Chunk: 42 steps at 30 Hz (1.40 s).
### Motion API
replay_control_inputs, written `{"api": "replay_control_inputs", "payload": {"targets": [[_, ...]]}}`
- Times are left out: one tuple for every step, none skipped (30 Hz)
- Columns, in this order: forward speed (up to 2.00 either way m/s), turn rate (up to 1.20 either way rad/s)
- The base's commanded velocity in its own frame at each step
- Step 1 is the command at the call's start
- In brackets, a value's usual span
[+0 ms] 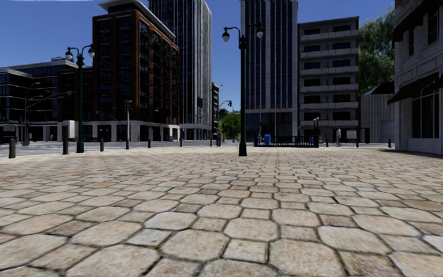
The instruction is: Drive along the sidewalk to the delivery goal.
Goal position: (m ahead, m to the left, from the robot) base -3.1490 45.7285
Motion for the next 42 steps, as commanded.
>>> {"api": "replay_control_inputs", "payload": {"targets": [[2.0, 0.27], [2.0, 0.27], [2.0, 0.27], [2.0, 0.27], [2.0, 0.27], [2.0, 0.27], [2.0, 0.27], [2.0, 0.27], [2.0, 0.27], [2.0, 0.27], [2.0, 0.27], [2.0, 0.27], [2.0, 0.27], [2.0, 0.27], [2.0, 0.27], [2.0, 0.27], [2.0, 0.27], [2.0, 0.27], [2.0, 0.27], [2.0, 0.27], [2.0, 0.27], [2.0, 0.27], [2.0, 0.27], [2.0, 0.27], [2.0, 0.27], [2.0, 0.27], [2.0, 0.27], [2.0, 0.27], [2.0, 0.27], [2.0, 0.27], [2.0, 0.27], [2.0, 0.27], [2.0, 0.27], [2.0, 0.27], [2.0, 0.27], [2.0, 0.27], [2.0, 0.27], [2.0, 0.27], [2.0, 0.27], [2.0, 0.27], [2.0, 0.27], [2.0, 0.27]]}}
